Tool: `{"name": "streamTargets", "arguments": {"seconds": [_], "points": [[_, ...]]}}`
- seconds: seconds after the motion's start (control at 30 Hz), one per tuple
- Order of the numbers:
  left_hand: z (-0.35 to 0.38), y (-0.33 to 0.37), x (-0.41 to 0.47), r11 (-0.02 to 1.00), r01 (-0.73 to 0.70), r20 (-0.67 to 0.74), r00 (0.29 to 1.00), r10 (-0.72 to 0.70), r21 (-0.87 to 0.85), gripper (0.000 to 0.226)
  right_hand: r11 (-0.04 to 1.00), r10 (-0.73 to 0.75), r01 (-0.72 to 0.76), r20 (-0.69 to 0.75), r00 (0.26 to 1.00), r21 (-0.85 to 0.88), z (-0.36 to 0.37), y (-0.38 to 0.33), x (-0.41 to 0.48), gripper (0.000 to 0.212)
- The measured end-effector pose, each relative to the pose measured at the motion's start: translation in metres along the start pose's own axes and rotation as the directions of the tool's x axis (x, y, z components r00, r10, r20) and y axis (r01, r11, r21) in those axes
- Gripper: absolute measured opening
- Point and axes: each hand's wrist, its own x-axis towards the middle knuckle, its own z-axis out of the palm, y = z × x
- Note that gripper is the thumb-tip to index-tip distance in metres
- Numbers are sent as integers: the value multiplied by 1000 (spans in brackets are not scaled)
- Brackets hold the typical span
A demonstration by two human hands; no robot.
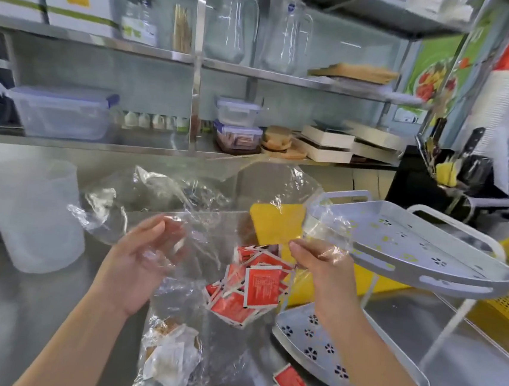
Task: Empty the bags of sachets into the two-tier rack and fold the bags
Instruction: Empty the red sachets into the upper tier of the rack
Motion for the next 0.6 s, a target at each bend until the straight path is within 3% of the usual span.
{"name": "streamTargets", "arguments": {"seconds": [0.2,0.3,0.47,0.6], "points": [[37,28,20,991,-131,133,982,131,-12,15,989,-146,147,-107,983,2,-30,-44,24,19],[69,33,32,995,-101,147,984,100,0,14,980,-200,197,-122,972,-38,-44,-64,33,26],[129,28,47,999,7,164,986,-14,40,34,933,-360,352,-155,920,-81,-60,-97,45,33],[177,31,59,1000,-18,239,971,20,-12,15,913,-407,400,-183,895,-76,-74,-134,50,30]]}}
